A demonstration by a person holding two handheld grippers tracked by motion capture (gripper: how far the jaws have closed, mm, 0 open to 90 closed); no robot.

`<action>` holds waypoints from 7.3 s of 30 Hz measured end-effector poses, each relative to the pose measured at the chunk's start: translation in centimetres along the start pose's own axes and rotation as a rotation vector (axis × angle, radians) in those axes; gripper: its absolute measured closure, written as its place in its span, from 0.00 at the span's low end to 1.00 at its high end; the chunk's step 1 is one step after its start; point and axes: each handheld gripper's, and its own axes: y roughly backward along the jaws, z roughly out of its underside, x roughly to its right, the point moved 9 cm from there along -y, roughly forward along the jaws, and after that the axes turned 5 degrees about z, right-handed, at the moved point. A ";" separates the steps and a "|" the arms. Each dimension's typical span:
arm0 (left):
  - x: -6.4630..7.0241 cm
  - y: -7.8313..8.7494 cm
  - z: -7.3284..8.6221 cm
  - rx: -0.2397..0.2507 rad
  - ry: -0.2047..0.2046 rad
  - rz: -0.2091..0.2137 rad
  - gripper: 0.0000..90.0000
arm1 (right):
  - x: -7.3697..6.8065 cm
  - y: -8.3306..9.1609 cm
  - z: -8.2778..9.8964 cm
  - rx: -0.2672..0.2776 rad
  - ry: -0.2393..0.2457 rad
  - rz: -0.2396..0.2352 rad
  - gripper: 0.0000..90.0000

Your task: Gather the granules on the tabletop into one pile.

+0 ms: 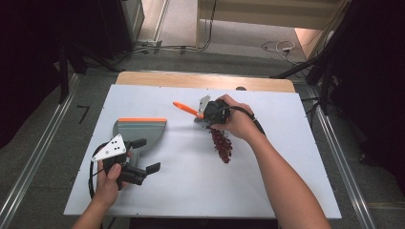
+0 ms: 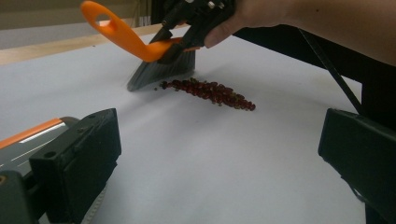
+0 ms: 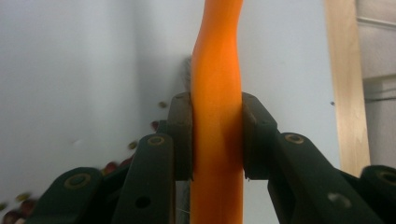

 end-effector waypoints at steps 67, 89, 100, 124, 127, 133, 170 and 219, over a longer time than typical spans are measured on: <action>0.1 -0.5 0.3 -0.021 -0.001 -0.005 0.00 | -6.6 10.1 1.2 0.049 -0.198 -0.191 0.77; 0.0 -0.2 0.2 -0.009 0.001 -0.006 0.00 | -8.4 5.7 1.1 -0.019 -0.234 -0.439 0.77; 0.0 -0.2 0.2 -0.013 -0.001 -0.004 0.00 | -6.8 4.9 1.6 -0.038 -0.284 -0.411 0.77; 0.0 -0.3 0.3 -0.015 0.003 0.000 0.00 | -4.0 8.1 2.5 0.024 -0.414 -0.325 0.77; 0.0 -0.3 0.3 -0.017 0.003 -0.001 0.00 | -3.3 9.1 3.6 0.018 -0.436 -0.283 0.77; 0.1 -0.4 0.3 -0.017 0.004 -0.002 0.00 | -1.6 8.7 7.7 -0.081 -0.656 -0.120 0.77; -0.1 -0.4 0.3 -0.019 -0.001 -0.006 0.00 | -2.3 8.8 10.9 -0.098 -1.044 -0.063 0.77; -1.3 0.8 0.0 0.025 -0.020 -0.080 0.00 | -6.6 14.4 21.1 0.295 -1.179 -0.074 0.77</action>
